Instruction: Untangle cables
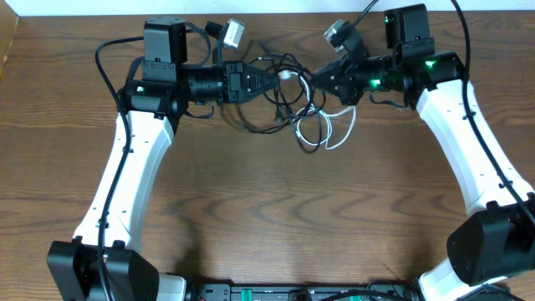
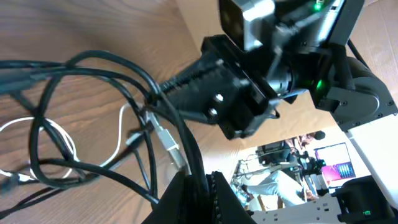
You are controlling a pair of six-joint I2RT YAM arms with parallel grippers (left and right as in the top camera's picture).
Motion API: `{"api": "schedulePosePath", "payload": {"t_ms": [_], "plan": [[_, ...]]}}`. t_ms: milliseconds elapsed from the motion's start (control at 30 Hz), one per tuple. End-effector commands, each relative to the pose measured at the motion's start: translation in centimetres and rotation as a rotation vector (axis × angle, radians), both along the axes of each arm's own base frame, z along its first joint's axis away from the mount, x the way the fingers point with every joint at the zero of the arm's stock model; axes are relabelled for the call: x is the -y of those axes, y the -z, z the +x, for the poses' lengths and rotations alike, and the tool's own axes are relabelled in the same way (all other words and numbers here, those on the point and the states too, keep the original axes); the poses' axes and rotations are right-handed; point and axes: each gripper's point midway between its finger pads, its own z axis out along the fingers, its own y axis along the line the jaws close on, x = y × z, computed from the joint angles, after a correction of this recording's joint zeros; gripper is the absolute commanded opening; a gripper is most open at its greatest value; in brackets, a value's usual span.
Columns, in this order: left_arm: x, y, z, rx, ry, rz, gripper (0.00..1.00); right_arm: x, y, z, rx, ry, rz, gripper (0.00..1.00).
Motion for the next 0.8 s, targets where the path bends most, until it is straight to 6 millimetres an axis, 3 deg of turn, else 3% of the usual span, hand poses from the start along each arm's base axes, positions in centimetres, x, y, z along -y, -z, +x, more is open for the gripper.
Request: {"api": "schedulePosePath", "payload": {"t_ms": [0, 133, 167, 300, 433, 500, 567, 600, 667, 700, 733, 767], "plan": [[0.2, -0.8, -0.7, 0.036, 0.035, -0.020, 0.07, 5.6, 3.6, 3.7, -0.115, 0.456, -0.218, 0.01], [0.2, -0.9, -0.6, 0.043, 0.035, -0.020, 0.07, 6.5, 4.9, 3.5, -0.146, 0.507, -0.253, 0.01], [0.0, -0.8, -0.4, 0.044, 0.024, -0.013, 0.07, 7.6, 5.8, 3.6, -0.176, 0.585, -0.278, 0.01], [-1.0, -0.6, 0.4, 0.036, -0.019, -0.003, 0.07, 14.9, 8.2, 3.3, -0.204, 0.921, -0.504, 0.01], [-2.2, -0.5, 0.9, 0.030, -0.051, -0.001, 0.08, 21.2, 8.7, 2.0, -0.243, 1.093, -0.637, 0.01], [-2.5, -0.5, 1.1, 0.030, -0.059, -0.001, 0.08, 23.2, 9.0, 1.7, -0.292, 1.131, -0.614, 0.01], [-2.6, -0.5, 1.1, 0.030, -0.060, -0.001, 0.07, 22.6, 9.3, 1.9, -0.334, 1.055, -0.524, 0.01], [-2.6, -0.5, 1.1, 0.030, -0.060, -0.001, 0.07, 21.1, 9.2, 2.3, -0.334, 0.925, -0.458, 0.01], [-2.5, -0.5, 1.1, 0.029, -0.059, -0.002, 0.07, 16.1, 8.0, 2.4, -0.281, 0.591, -0.291, 0.03], [-2.5, -0.5, 1.1, 0.029, -0.059, -0.002, 0.07, 14.5, 7.4, 2.2, -0.255, 0.492, -0.235, 0.09], [-2.4, -0.5, 1.0, 0.026, -0.056, -0.001, 0.08, 12.4, 6.2, 1.9, -0.216, 0.364, -0.147, 0.21], [-2.4, -0.4, 0.9, 0.021, -0.055, -0.001, 0.08, 11.4, 5.5, 1.9, -0.200, 0.318, -0.096, 0.26]]}}
